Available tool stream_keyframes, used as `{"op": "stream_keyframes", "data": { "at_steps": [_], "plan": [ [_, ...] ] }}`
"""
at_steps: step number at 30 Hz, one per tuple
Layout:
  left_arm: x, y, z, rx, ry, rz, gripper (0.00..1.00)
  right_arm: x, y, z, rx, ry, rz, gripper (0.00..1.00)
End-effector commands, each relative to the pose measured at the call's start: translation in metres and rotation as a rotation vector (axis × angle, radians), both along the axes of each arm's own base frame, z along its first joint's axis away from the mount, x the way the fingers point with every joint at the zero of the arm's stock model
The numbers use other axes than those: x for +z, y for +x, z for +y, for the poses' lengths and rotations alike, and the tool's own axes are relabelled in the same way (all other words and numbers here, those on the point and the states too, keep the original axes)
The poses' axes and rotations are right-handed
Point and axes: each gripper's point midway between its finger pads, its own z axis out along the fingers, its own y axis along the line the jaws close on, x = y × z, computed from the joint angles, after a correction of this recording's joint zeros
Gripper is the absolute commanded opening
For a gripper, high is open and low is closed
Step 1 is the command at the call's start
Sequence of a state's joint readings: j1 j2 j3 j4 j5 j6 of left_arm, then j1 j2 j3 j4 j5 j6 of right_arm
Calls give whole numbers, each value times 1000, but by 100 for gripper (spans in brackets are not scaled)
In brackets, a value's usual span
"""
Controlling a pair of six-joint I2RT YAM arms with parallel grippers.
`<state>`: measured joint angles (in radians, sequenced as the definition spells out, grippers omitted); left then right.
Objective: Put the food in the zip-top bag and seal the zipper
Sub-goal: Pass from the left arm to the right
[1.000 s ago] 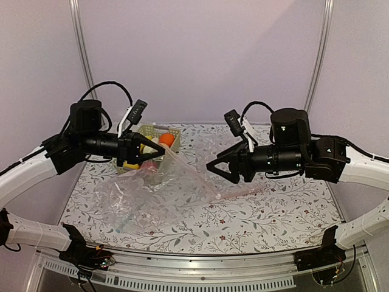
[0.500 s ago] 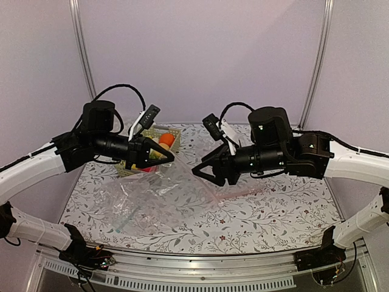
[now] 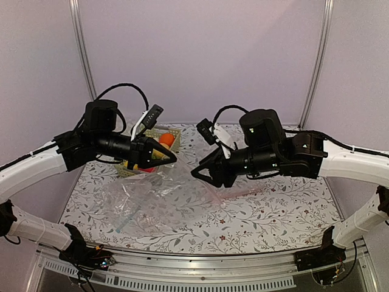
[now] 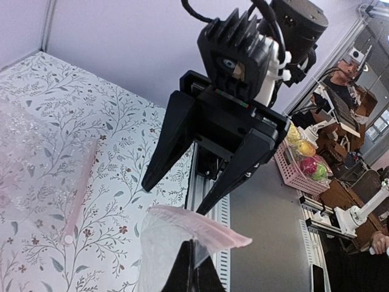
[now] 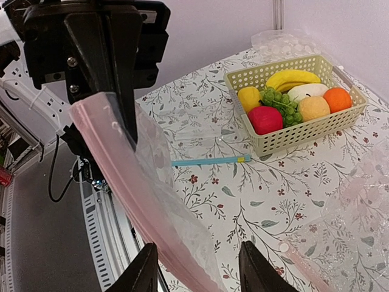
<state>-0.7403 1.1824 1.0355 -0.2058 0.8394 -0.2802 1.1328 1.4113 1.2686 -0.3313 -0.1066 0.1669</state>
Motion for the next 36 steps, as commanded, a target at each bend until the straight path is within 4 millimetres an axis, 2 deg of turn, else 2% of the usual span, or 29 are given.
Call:
{"op": "stream_keyframes", "data": {
  "at_steps": [1,5,12,17,20,22,23,24,25,26,28,31,36],
  "plan": [
    [6,-6,-6,-34,-4,-9,0,0,2,1,-14,-24,-27,44],
    [6,-8,-8,-47,-5,-7,0,-2,4,2,-18,-32,-34,41],
    [6,-12,-11,-67,-5,-1,0,0,5,5,-13,-27,-53,29],
    [4,-11,-12,-60,2,0,0,5,3,5,1,-11,-60,10],
    [3,-8,-13,-50,6,-3,0,5,0,5,9,-1,-56,2],
    [2,-3,-13,-22,14,-7,0,6,0,3,3,4,-55,0],
    [1,3,-13,14,26,-13,5,5,2,0,-10,1,-56,0],
    [-1,11,-11,63,42,-21,17,3,4,-3,-33,-7,-57,0],
    [-2,20,-9,122,60,-38,34,2,8,-7,-62,-17,-59,0],
    [-4,30,-5,183,82,-57,55,0,18,-16,-130,-45,-79,0],
    [-3,47,5,299,120,-100,70,-4,29,-32,-221,-97,-94,0],
    [8,69,23,469,136,-166,80,-9,46,-61,-346,-165,-106,0],
    [34,82,44,621,89,-214,82,-7,71,-118,-558,-252,-119,0]
  ]
}}
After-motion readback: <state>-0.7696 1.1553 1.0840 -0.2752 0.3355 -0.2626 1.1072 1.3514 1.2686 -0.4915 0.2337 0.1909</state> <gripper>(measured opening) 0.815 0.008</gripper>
